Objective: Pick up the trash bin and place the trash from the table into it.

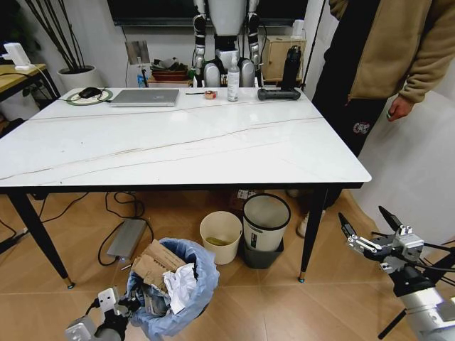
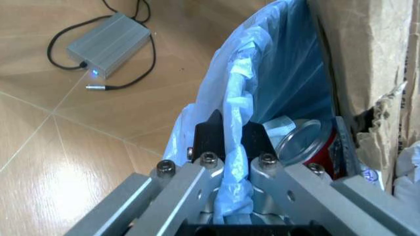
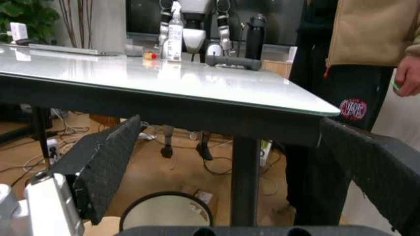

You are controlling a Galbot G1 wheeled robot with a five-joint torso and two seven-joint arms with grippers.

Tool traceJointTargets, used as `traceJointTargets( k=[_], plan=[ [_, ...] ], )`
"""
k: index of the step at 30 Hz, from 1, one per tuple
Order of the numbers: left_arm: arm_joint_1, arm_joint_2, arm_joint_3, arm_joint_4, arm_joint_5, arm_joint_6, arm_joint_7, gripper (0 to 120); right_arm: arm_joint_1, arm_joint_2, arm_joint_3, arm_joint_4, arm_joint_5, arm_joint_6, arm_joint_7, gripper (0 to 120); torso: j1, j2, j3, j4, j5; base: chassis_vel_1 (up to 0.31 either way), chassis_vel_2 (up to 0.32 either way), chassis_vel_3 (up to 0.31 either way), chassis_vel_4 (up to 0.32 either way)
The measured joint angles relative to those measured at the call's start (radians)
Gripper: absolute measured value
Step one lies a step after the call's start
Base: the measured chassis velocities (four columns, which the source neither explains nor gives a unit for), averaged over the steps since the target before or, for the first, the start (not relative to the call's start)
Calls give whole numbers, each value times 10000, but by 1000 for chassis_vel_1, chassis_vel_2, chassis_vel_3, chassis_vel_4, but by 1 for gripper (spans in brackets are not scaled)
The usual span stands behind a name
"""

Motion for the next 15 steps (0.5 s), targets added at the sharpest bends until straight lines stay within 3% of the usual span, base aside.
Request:
traceJointTargets(
  k=[15],
  plan=[
    [-56,-38,20,117,-3,4,0,0,0,0,0,0,0,0,0,100,-249,-615,-366,0,0,0,0,0,0]
  ],
)
